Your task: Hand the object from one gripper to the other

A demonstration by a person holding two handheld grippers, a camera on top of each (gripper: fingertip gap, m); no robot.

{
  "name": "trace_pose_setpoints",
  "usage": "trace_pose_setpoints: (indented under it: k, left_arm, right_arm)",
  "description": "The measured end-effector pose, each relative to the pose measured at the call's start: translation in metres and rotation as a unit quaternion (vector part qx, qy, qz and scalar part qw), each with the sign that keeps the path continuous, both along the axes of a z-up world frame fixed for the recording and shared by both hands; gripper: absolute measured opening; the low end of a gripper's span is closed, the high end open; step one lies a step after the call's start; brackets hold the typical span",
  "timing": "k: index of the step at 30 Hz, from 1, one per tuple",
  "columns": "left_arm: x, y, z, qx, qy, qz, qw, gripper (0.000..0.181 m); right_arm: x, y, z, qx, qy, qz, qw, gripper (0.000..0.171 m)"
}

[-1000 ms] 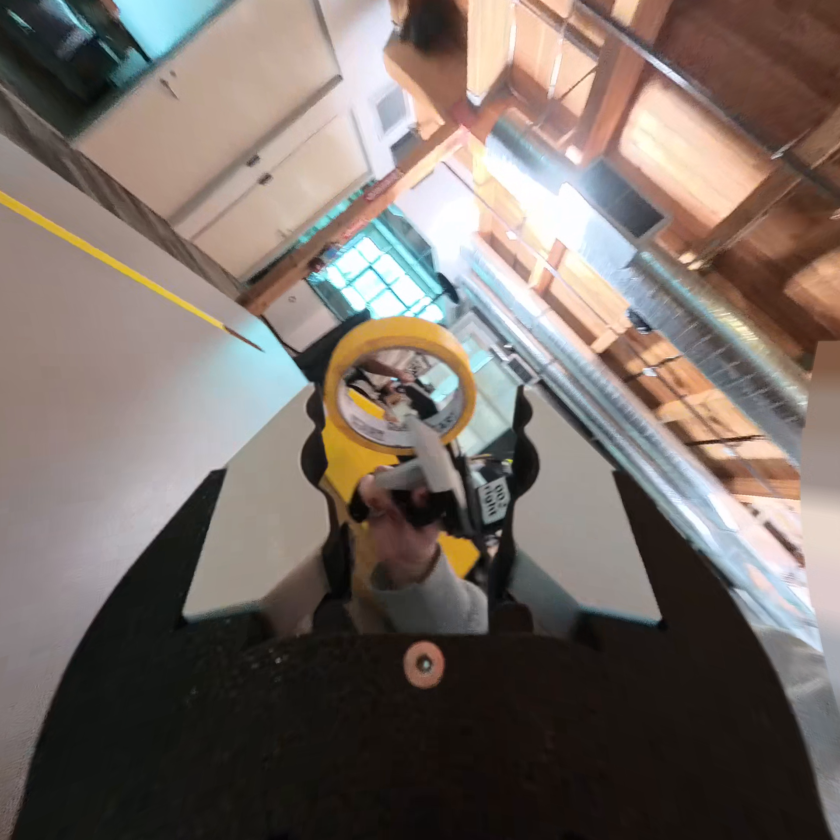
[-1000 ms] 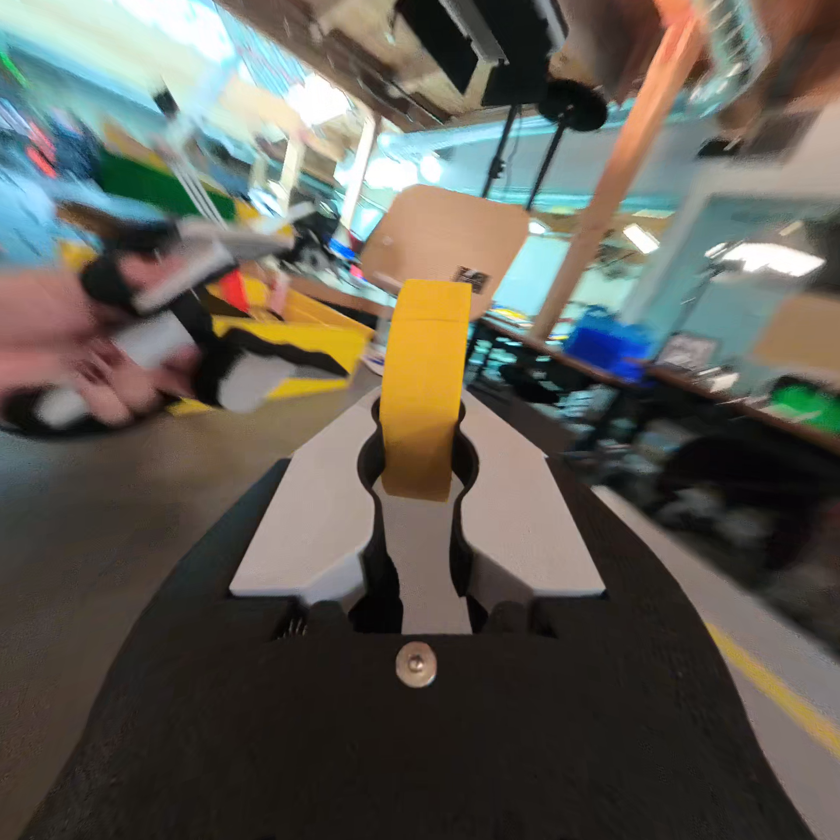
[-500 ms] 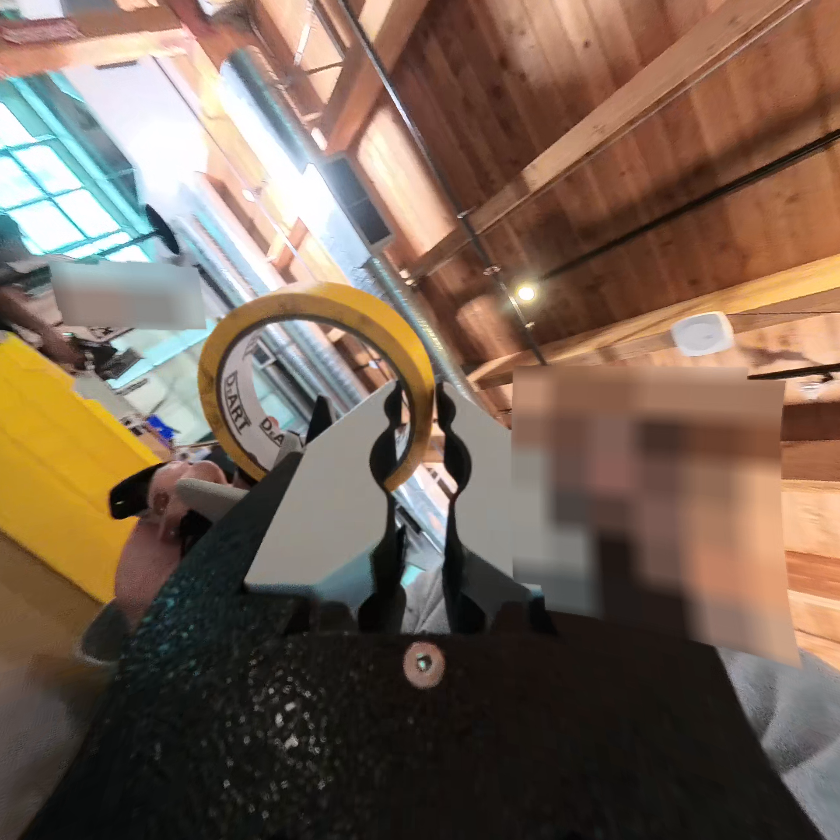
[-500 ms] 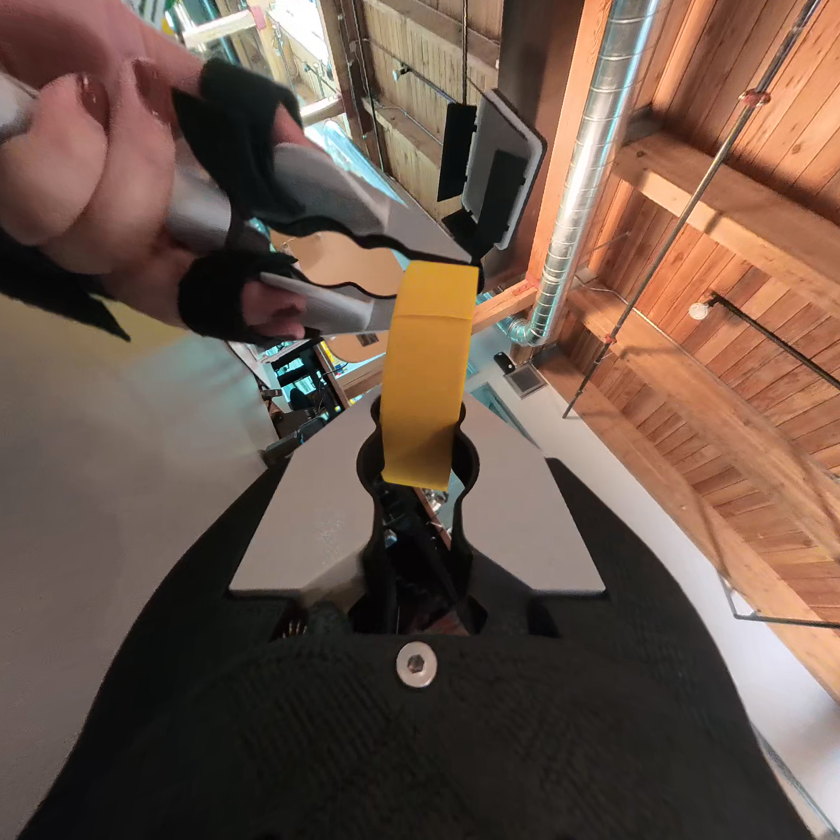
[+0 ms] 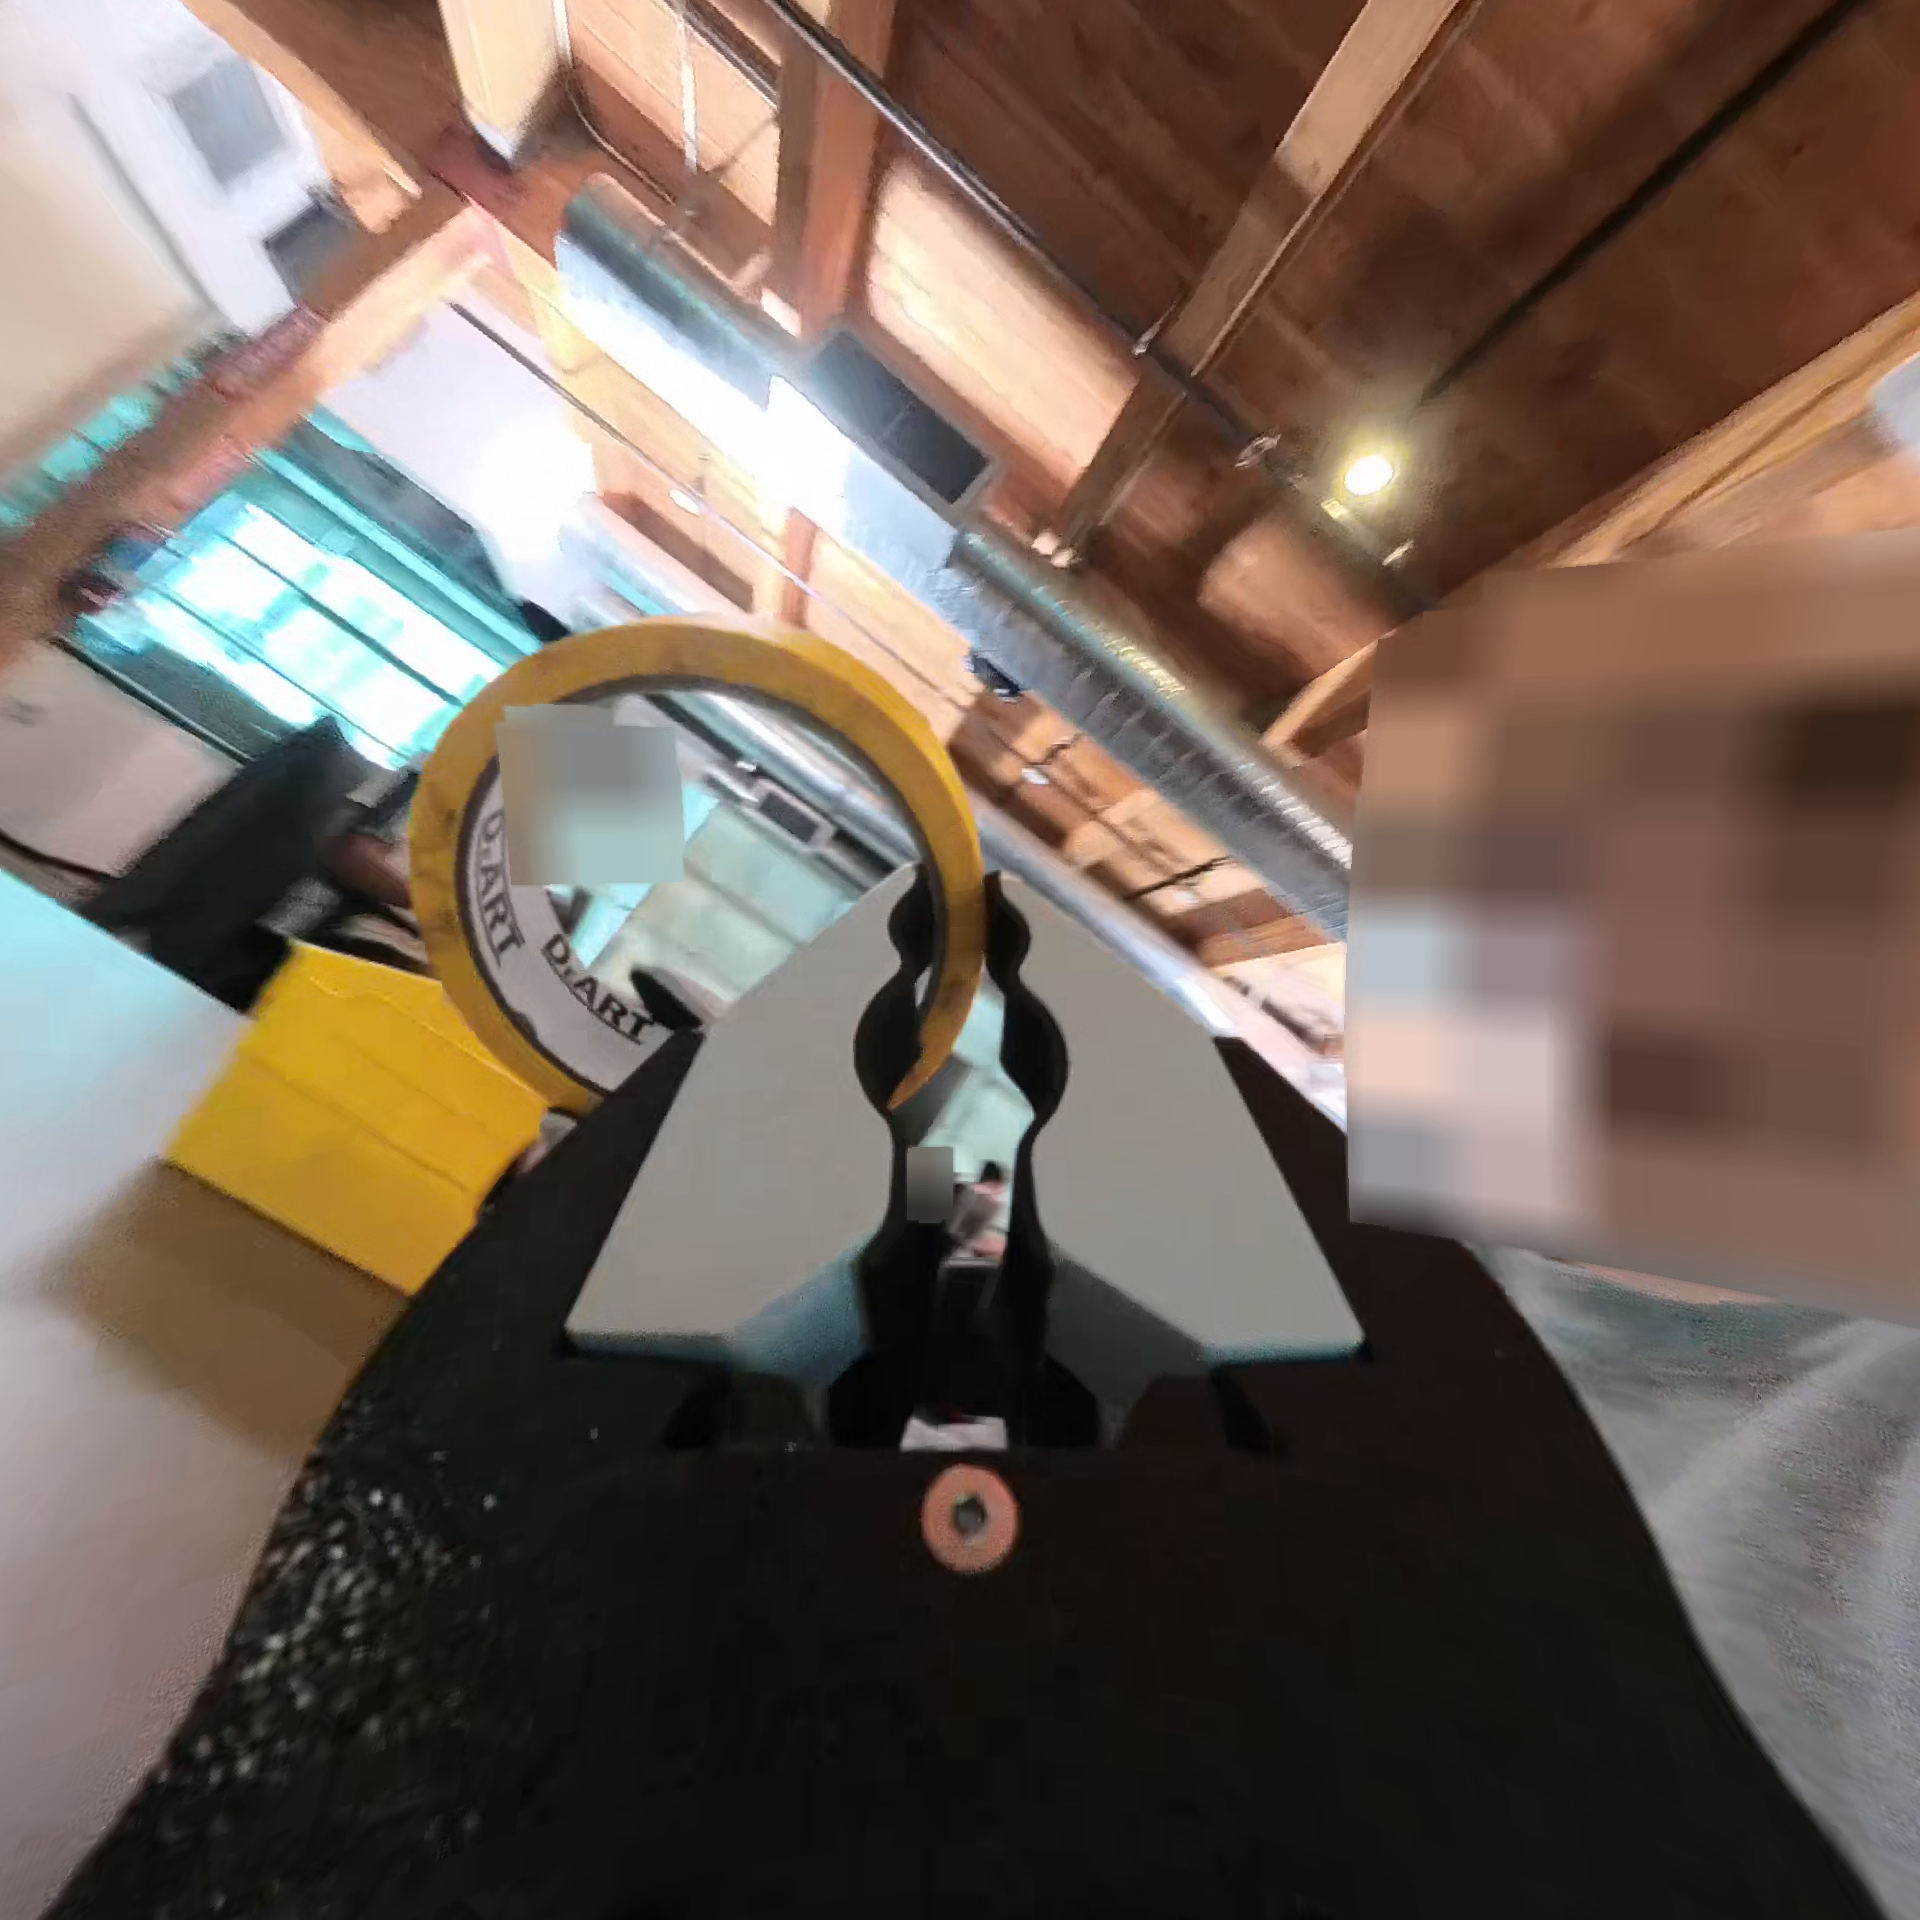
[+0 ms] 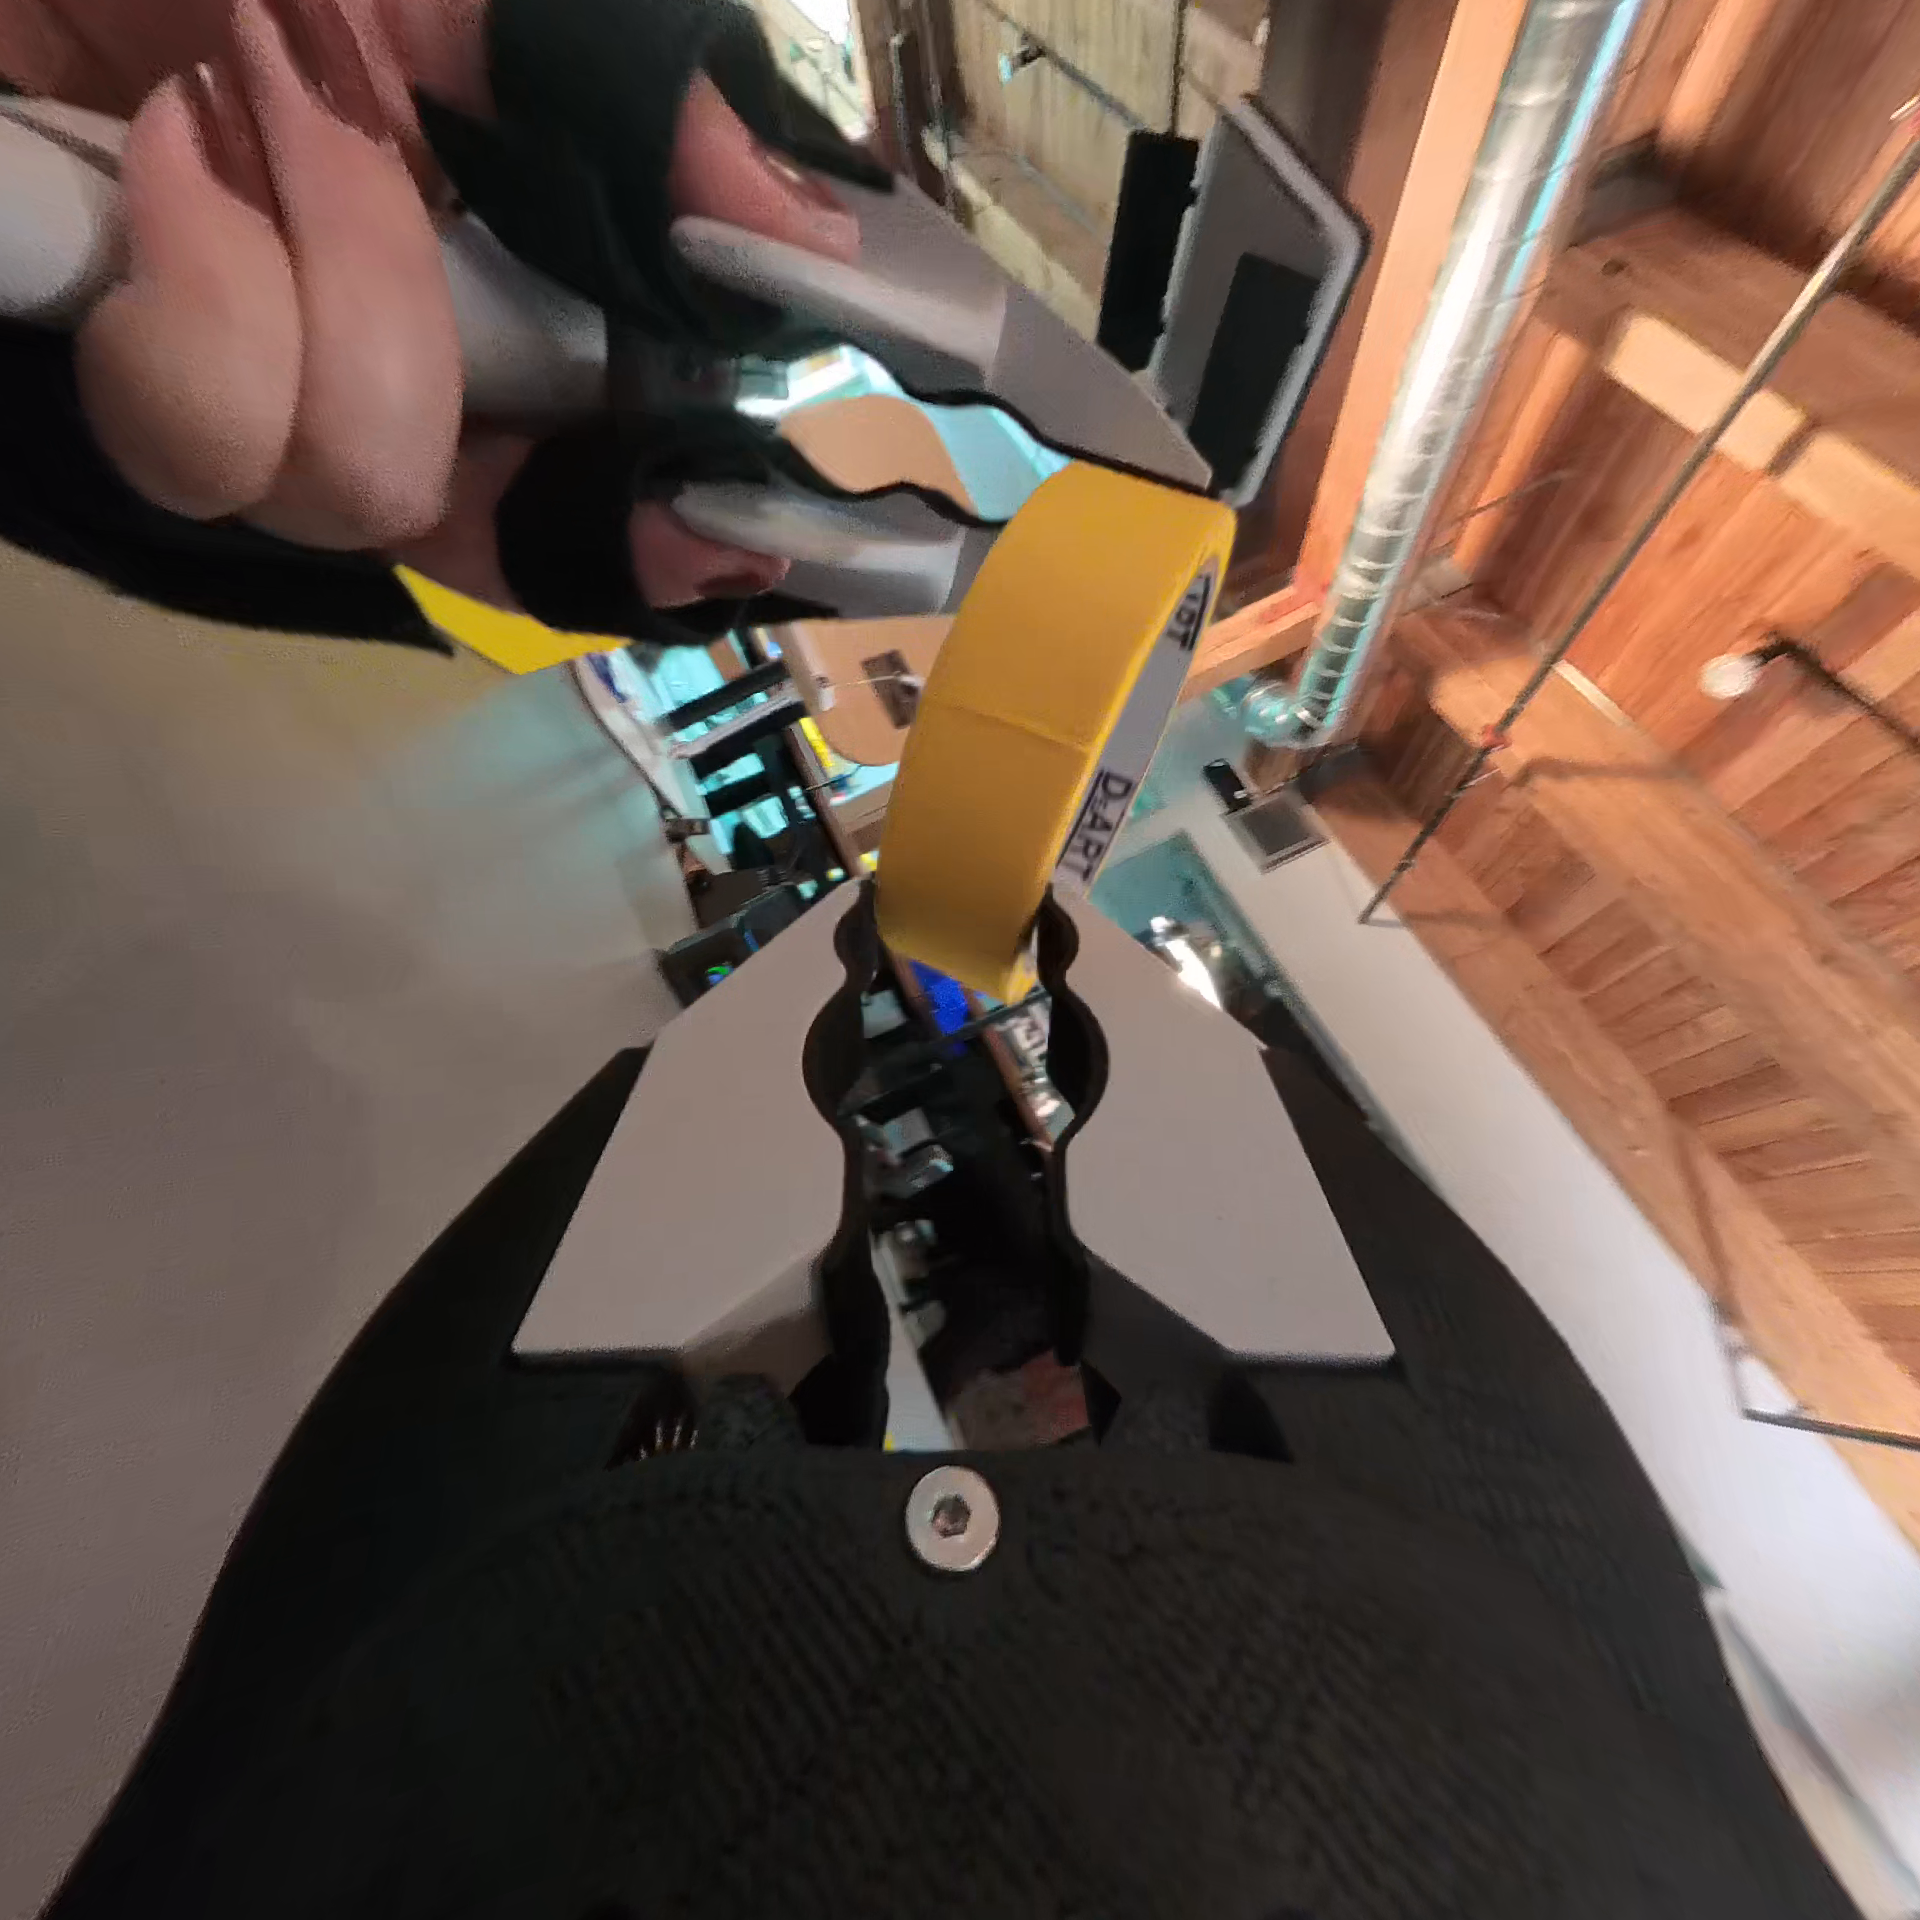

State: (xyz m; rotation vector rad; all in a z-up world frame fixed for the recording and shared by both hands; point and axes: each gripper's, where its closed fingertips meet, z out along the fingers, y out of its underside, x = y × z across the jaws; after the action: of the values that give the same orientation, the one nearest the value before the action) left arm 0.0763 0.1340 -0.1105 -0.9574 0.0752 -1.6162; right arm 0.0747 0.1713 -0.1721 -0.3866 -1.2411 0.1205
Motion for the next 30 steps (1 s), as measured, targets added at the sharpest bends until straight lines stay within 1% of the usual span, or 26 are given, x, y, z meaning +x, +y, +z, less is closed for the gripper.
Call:
trace_pose_setpoints:
  k: [1, 3, 5, 6, 9, 11, 12, 13, 14, 16, 18, 19, 20, 21, 23, 24, 26, 27, 28, 29, 30]
  left_arm:
    - [-0.003, 0.000, 0.002, 0.009, 0.015, 0.028, 0.999, 0.007]
    - [-0.008, 0.001, 0.004, 0.022, 0.045, 0.074, 0.996, 0.007]
    - [-0.008, 0.004, -0.002, 0.022, 0.103, 0.116, 0.988, 0.007]
    - [-0.007, 0.006, -0.006, 0.022, 0.139, 0.136, 0.981, 0.007]
    - [-0.002, 0.007, -0.017, 0.036, 0.239, 0.186, 0.952, 0.007]
    - [0.005, 0.005, -0.026, 0.065, 0.313, 0.212, 0.923, 0.007]
    - [0.008, 0.004, -0.032, 0.079, 0.358, 0.227, 0.902, 0.006]
    - [0.012, 0.004, -0.040, 0.090, 0.401, 0.241, 0.879, 0.007]
    - [0.016, 0.004, -0.047, 0.102, 0.436, 0.250, 0.859, 0.007]
    - [0.028, 0.000, -0.061, 0.122, 0.483, 0.245, 0.832, 0.007]
    - [0.040, -0.004, -0.076, 0.142, 0.528, 0.234, 0.804, 0.007]
    - [0.044, -0.004, -0.083, 0.150, 0.552, 0.234, 0.787, 0.007]
    - [0.047, -0.005, -0.091, 0.158, 0.576, 0.235, 0.767, 0.007]
    - [0.049, -0.004, -0.098, 0.165, 0.601, 0.235, 0.746, 0.007]
    - [0.050, -0.003, -0.112, 0.176, 0.654, 0.239, 0.696, 0.007]
    - [0.050, -0.002, -0.118, 0.182, 0.677, 0.241, 0.671, 0.007]
    - [0.049, -0.002, -0.124, 0.200, 0.709, 0.246, 0.630, 0.007]
    - [0.049, -0.002, -0.124, 0.206, 0.717, 0.247, 0.618, 0.007]
    - [0.048, -0.001, -0.125, 0.203, 0.723, 0.248, 0.612, 0.018]
    - [0.046, 0.000, -0.126, 0.193, 0.726, 0.247, 0.612, 0.028]
    - [0.044, 0.002, -0.127, 0.173, 0.724, 0.245, 0.621, 0.038]
  right_arm:
    - [0.002, 0.003, -0.001, -0.015, -0.004, 0.005, 1.000, 0.029]
    - [0.004, 0.015, -0.005, -0.059, -0.012, 0.007, 0.998, 0.030]
    - [0.004, 0.028, -0.012, -0.125, -0.027, 0.015, 0.992, 0.038]
    - [0.004, 0.032, -0.014, -0.164, -0.030, 0.028, 0.986, 0.038]
    - [0.006, 0.028, -0.008, -0.291, -0.020, 0.112, 0.950, 0.030]
    - [0.013, 0.017, 0.007, -0.358, 0.005, 0.194, 0.913, 0.025]
    - [0.016, 0.011, 0.013, -0.398, 0.008, 0.241, 0.885, 0.023]
    - [0.019, 0.005, 0.018, -0.443, 0.004, 0.288, 0.849, 0.024]
    - [0.021, -0.001, 0.020, -0.490, -0.008, 0.336, 0.804, 0.026]
    - [0.025, -0.009, 0.023, -0.586, -0.042, 0.418, 0.692, 0.035]
    - [0.028, -0.018, 0.023, -0.657, -0.084, 0.477, 0.578, 0.052]
    - [0.028, -0.021, 0.022, -0.677, -0.100, 0.492, 0.539, 0.055]
    - [0.028, -0.024, 0.021, -0.688, -0.113, 0.498, 0.515, 0.055]
    - [0.028, -0.028, 0.018, -0.694, -0.130, 0.501, 0.501, 0.055]
    - [0.028, -0.038, 0.013, -0.698, -0.164, 0.502, 0.485, 0.055]
    - [0.028, -0.043, 0.012, -0.698, -0.178, 0.503, 0.478, 0.052]
    - [0.027, -0.048, 0.007, -0.693, -0.195, 0.500, 0.481, 0.042]
    - [0.027, -0.049, 0.005, -0.689, -0.200, 0.497, 0.487, 0.028]
    - [0.027, -0.050, 0.004, -0.685, -0.204, 0.497, 0.492, 0.021]
    - [0.028, -0.052, 0.003, -0.679, -0.210, 0.499, 0.496, 0.019]
    - [0.029, -0.054, 0.002, -0.669, -0.214, 0.500, 0.507, 0.016]
